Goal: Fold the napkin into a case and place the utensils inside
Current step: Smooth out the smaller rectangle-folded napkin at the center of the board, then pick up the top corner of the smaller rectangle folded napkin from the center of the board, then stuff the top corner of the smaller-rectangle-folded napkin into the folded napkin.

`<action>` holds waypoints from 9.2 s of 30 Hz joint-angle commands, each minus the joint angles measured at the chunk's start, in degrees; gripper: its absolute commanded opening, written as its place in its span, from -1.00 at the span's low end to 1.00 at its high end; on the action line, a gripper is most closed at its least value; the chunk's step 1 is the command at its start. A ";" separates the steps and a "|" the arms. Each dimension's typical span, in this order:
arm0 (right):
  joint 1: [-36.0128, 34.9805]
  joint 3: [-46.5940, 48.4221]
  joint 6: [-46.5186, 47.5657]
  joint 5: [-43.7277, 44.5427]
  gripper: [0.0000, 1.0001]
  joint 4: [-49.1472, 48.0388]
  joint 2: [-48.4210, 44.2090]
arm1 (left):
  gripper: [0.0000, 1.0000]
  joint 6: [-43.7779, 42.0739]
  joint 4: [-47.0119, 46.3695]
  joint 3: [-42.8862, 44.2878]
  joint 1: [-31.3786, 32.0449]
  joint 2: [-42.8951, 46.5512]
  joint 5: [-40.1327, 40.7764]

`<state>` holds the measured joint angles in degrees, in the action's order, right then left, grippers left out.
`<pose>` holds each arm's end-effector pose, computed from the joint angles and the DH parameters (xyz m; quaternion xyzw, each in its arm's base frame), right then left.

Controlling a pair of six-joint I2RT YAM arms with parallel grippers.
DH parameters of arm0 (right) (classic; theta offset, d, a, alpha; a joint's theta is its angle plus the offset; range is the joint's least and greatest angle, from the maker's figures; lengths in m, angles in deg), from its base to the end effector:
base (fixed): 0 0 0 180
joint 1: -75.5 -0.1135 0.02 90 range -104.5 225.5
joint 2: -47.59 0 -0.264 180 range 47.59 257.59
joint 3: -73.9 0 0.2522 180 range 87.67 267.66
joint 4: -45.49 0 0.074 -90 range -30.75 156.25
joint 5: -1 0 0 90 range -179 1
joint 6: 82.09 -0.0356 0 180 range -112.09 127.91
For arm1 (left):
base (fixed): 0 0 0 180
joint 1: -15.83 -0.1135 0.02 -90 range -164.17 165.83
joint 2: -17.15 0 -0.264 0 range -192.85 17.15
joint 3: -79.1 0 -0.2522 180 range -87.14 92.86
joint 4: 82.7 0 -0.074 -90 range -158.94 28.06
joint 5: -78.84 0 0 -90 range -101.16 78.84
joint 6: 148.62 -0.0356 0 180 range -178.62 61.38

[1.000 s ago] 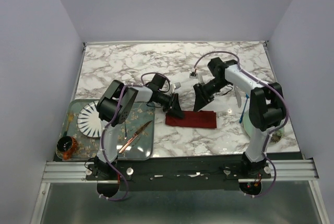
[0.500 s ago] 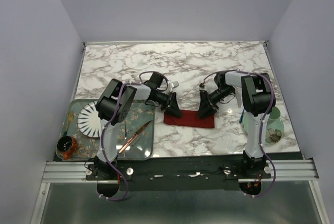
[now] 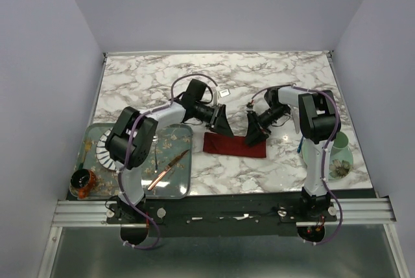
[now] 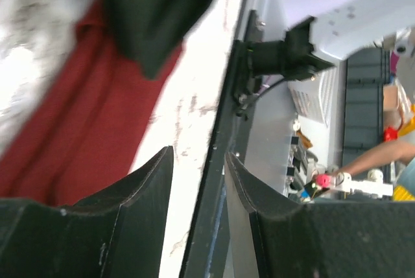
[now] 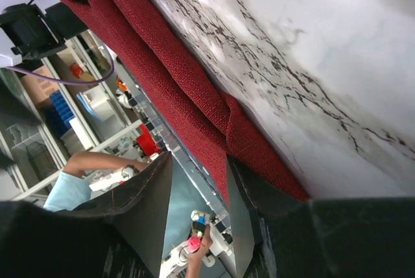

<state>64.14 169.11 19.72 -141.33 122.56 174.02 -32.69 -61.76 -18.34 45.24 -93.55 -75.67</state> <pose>0.3498 0.0990 0.1043 0.1093 -0.8821 -0.4359 0.1409 0.3276 -0.2216 0.1740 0.2105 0.7863 -0.5801 0.0296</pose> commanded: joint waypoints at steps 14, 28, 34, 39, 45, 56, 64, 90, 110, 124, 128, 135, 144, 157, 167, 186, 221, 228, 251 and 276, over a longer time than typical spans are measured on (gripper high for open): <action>0.02 1.17 4.89 -5.63 -0.05 3.39 -8.03 | -0.22 3.25 -3.76 -1.91 -1.72 -14.64 4.74; 1.59 -6.48 -4.25 -5.25 -0.13 -6.70 -2.60 | -0.22 -2.81 3.89 -0.77 -2.69 -14.99 5.62; 2.30 -5.43 -5.84 0.65 -0.14 -6.97 0.57 | -0.10 -6.07 4.69 -0.15 -2.87 -12.45 2.21; 2.30 -4.72 -3.73 3.29 -0.15 -6.18 -1.18 | -0.04 -4.40 3.72 3.18 -1.02 -5.16 -2.11; 2.30 -3.49 -2.67 6.02 -0.15 -5.57 -2.59 | -0.03 10.26 -11.97 2.75 0.65 -4.69 -2.29; 2.39 -1.30 -2.15 7.07 0.16 -5.39 -1.19 | 0.37 14.94 -17.29 2.74 0.21 -16.92 1.14; 2.30 0.90 0.05 6.28 0.66 -2.84 -3.21 | 0.97 13.45 -14.66 5.12 -0.58 -4.21 -1.14; 2.13 -4.43 -2.84 -14.10 1.00 0.25 -11.91 | 0.97 5.28 -2.62 -2.17 -1.98 -12.27 5.62; 4.15 -7.81 0.58 -11.55 0.77 -1.36 -11.11 | 0.97 -10.81 7.14 -0.42 -0.41 -0.51 7.19; 10.30 -2.60 -3.28 6.36 -0.02 -0.37 -20.79 | 0.97 -51.05 4.68 5.20 6.01 12.01 30.60; 11.09 -4.72 -4.25 9.35 -0.09 -2.22 -20.08 | 0.97 -62.31 10.84 10.21 9.52 6.99 25.23; 13.55 -6.48 -7.15 12.61 -0.20 -3.98 -18.24 | 0.85 -66.09 11.01 18.55 15.06 -2.59 19.25; 14.60 -7.27 -7.94 14.63 -0.21 -4.33 -17.27 | 0.27 -69.52 15.75 27.70 19.19 -12.17 17.49; 16.19 -7.18 -8.38 11.65 -0.21 -3.63 -16.22 | 0.25 -71.20 23.58 33.59 20.69 -18.59 20.21; 16.28 -6.48 -8.21 11.03 -0.20 -3.19 -15.78 | 0.24 -68.21 25.87 37.64 20.78 -21.40 22.32; 16.28 -5.86 -7.33 9.71 -0.20 -3.02 -15.07 | -0.34 -67.51 29.12 39.75 20.52 -22.81 22.59; 7.23 -5.34 -7.15 7.15 -0.54 -6.18 -10.07 | -1.00 -33.49 -4.45 5.83 21.74 -1.28 33.84; 4.77 -5.25 -7.86 7.86 -0.56 -8.29 -7.96 | -1.00 -32.87 -8.67 3.19 22.01 -1.01 36.38; 2.48 -5.07 -6.54 13.39 -0.62 -7.58 -6.91 | -1.00 -32.26 -11.49 2.84 22.01 -0.49 39.72; 0.98 -0.41 -2.41 19.73 -0.67 -7.67 -5.58 | -1.00 -10.21 -5.33 -2.61 19.02 -0.75 37.88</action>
<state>65.41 167.80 14.50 -126.30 117.16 168.10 -49.34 -67.49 -19.81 65.39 -92.24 -36.20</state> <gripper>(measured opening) 0.168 0.014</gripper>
